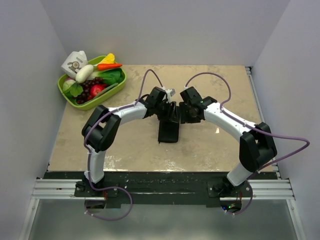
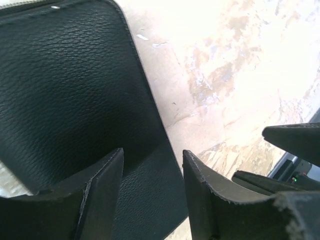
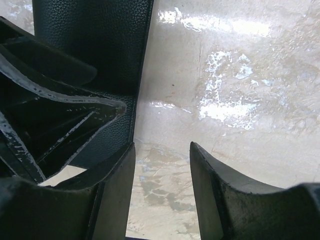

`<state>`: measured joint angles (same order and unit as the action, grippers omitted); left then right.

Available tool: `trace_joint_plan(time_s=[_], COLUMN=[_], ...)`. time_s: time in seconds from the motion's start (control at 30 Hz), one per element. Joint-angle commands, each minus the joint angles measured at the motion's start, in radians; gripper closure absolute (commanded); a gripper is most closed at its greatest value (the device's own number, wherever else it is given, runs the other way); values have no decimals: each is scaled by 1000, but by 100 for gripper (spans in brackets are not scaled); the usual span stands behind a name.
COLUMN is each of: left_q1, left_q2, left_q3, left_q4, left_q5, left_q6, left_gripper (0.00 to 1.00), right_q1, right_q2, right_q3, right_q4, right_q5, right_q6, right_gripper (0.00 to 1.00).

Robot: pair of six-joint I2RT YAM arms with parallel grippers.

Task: Sort the hair-cutting tools
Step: Close the hairdressing tool bag at the center of the board.

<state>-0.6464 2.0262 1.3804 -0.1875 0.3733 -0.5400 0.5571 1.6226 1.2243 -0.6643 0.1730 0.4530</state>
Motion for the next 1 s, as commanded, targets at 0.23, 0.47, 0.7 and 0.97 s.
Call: trace_joint_plan(time_s=[0.23,0.47,0.7,0.97], left_q1=[-19,-18,-19,-18], left_q2=[9,-20,-29,-44], left_q3=[-47,-49,-63,-58], left_q4=[30,-24,-27,-33], left_q5=[47,-25,-33,-37], left_q6=[5,26,20,20], left_gripper=[44,45,54,53], right_q1=[1,3,7,17], right_q2=[-21,-9,8,55], right_q3=[-40,-152,-221,-243], right_q4=[63,281,367,353], right_q5=[-12,-122,-144,-81], right_q6=[35,78,101,96], right_gripper=[48,47,47,48])
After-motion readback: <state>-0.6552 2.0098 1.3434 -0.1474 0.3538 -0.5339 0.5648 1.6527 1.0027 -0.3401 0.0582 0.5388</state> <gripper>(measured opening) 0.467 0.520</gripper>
